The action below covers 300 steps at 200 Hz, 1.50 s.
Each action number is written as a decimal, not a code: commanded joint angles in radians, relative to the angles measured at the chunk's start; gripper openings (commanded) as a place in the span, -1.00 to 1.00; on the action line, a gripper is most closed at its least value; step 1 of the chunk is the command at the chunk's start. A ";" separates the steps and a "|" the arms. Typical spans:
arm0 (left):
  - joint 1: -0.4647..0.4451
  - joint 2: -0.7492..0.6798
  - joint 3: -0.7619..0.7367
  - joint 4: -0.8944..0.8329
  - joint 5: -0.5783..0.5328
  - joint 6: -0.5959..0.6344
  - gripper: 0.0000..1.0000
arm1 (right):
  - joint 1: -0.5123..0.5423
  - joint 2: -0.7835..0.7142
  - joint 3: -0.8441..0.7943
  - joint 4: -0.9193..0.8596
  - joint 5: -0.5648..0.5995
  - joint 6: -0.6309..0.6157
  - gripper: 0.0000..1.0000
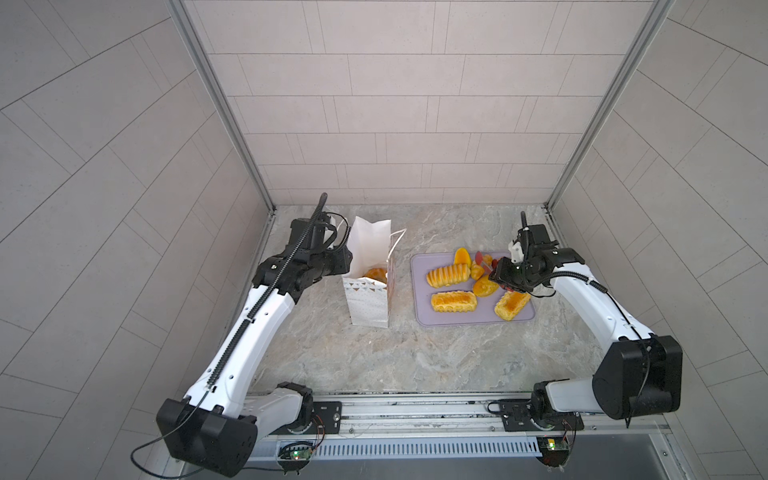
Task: Place the fake bread into the paper bag
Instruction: 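Lower the tongs and close them on the long golden pastry, then lift the golden pastry with the tongs off the tray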
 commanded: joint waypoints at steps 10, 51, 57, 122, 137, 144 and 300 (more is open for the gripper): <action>-0.004 -0.028 -0.012 0.001 -0.017 0.007 -0.11 | -0.004 0.014 0.033 0.015 -0.014 0.014 -0.08; -0.005 -0.035 -0.011 -0.004 -0.020 0.009 -0.11 | -0.005 0.045 0.036 0.011 -0.033 0.005 -0.16; -0.005 -0.034 -0.011 -0.006 -0.022 0.009 -0.11 | -0.004 0.048 0.037 0.006 -0.035 0.004 -0.19; -0.005 -0.044 0.019 -0.035 -0.037 0.019 0.27 | -0.004 -0.023 0.044 -0.037 -0.015 0.005 -0.36; -0.005 -0.045 0.029 -0.042 -0.038 0.019 0.35 | -0.004 -0.050 0.050 -0.048 -0.011 0.003 -0.37; -0.005 -0.045 0.033 -0.045 -0.037 0.019 0.37 | -0.004 -0.066 0.050 -0.051 -0.007 0.001 -0.38; 0.044 -0.037 0.100 -0.094 0.025 -0.010 0.52 | 0.019 -0.281 0.315 -0.143 -0.073 -0.049 -0.46</action>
